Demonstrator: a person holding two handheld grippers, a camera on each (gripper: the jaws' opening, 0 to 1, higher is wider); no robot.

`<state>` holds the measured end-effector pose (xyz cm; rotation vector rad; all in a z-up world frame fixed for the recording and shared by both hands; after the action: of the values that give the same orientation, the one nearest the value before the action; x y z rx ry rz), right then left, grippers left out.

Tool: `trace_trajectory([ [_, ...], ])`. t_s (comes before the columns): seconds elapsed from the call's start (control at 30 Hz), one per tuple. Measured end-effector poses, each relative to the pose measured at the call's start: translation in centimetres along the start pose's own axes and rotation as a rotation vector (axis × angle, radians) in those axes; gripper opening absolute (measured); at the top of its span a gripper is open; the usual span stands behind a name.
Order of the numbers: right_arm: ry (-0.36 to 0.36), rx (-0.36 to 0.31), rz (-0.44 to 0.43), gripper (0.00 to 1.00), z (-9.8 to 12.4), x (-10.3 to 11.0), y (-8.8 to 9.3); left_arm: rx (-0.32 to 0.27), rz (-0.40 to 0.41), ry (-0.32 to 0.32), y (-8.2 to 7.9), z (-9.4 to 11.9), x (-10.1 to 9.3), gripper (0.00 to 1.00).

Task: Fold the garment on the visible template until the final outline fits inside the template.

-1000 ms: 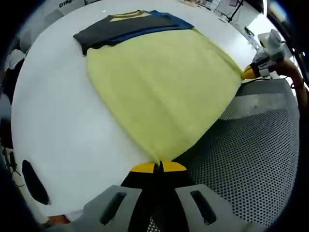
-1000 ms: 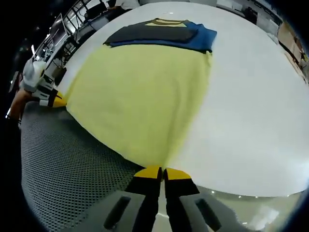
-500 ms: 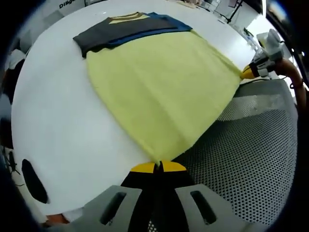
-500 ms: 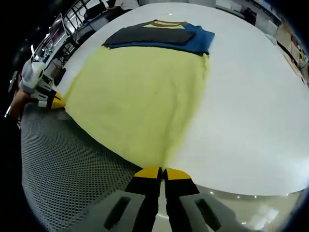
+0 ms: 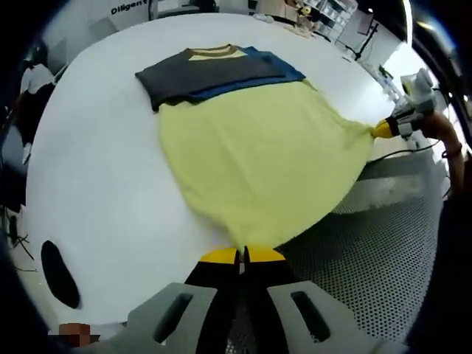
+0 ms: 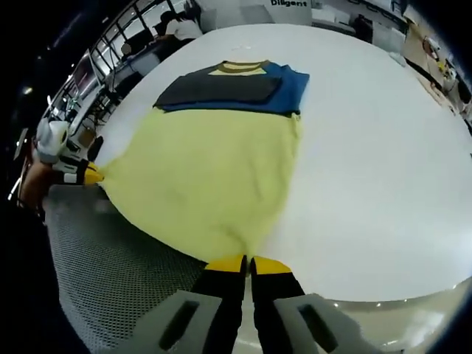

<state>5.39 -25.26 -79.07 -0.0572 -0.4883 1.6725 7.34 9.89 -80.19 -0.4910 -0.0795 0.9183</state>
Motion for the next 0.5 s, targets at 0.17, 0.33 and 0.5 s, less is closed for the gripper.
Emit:
trace_trajectory([
  [0.17, -0.013, -0.044, -0.010, 0.00, 0.7, 0.1, -1.3, -0.057, 0.018, -0.044, -1.3, 0.9, 0.7, 0.02],
  [0.33, -0.024, -0.092, -0.013, 0.00, 1.7, 0.1, -3.0, -0.127, 0.049, -0.062, -2.9, 1.8, 1.4, 0.02],
  [0.5, -0.030, -0.128, -0.004, 0.00, 2.3, 0.2, -4.8, -0.178, 0.066, -0.073, -4.2, 2.6, 2.2, 0.02],
])
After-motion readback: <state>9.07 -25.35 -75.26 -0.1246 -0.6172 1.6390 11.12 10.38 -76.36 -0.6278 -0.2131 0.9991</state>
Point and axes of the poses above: the point that each gripper's makers call its tool centre point, and the gripper's own axes: z roughly backward along the fingers, x roughly to its left, y roughly out of its underside, the point moved 3 cm from there along z, roughly backward along the fingers, and after that the axes turned 8 degrees about -z, right-handed, at the moved point
